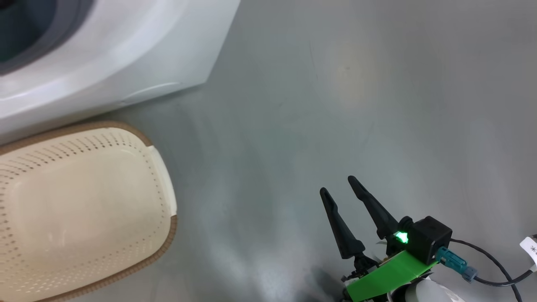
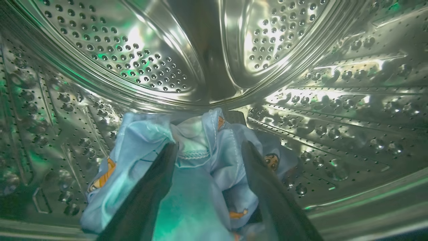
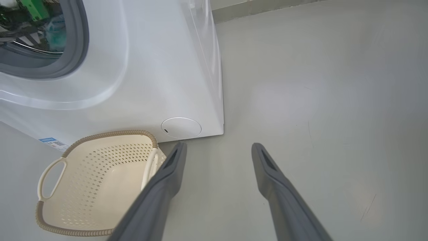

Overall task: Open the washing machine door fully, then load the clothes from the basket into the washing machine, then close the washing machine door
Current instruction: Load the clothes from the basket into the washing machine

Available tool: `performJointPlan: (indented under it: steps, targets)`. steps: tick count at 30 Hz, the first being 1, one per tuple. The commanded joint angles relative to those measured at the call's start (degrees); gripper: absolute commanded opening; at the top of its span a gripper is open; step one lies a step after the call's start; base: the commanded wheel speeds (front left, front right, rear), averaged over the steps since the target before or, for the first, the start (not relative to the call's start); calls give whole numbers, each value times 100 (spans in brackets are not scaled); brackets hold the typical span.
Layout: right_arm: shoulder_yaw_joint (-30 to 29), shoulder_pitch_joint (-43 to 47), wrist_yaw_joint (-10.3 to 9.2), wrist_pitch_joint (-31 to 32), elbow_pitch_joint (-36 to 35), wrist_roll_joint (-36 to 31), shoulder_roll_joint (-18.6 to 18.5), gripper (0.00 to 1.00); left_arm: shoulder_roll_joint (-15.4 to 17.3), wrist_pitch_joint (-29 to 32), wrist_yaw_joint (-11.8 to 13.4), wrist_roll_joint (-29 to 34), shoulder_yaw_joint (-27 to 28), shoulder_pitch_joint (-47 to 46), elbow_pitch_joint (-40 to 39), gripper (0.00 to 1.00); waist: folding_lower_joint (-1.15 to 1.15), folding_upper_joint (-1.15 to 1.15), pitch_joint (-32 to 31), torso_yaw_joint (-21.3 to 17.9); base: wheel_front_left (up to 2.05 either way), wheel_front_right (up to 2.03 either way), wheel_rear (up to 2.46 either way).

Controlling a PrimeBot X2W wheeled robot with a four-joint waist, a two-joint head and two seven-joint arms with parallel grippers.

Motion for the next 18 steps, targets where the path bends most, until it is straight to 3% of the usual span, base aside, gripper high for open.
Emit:
performJointPlan:
  steps: [1,11,14,18]
  targets:
    - [96,161,16,-27,-79,70,-51,100,163,-80,15,-87,43,97,-86,100,0,0,-162,108,0,0,0]
    - [-56,213,16,-27,57,29,-51,100,-310,-385,-9,-493,278,941,-221,100,0,0,-804,447,0,0,0]
    - [-134,243,16,-27,69,-14,-51,100,-467,-399,-155,-660,403,1304,-447,100,0,0,-989,576,0,0,0]
    - [-219,288,16,-27,86,-62,-51,100,-616,-402,-151,-662,458,1899,-965,100,0,0,-1228,754,0,0,0]
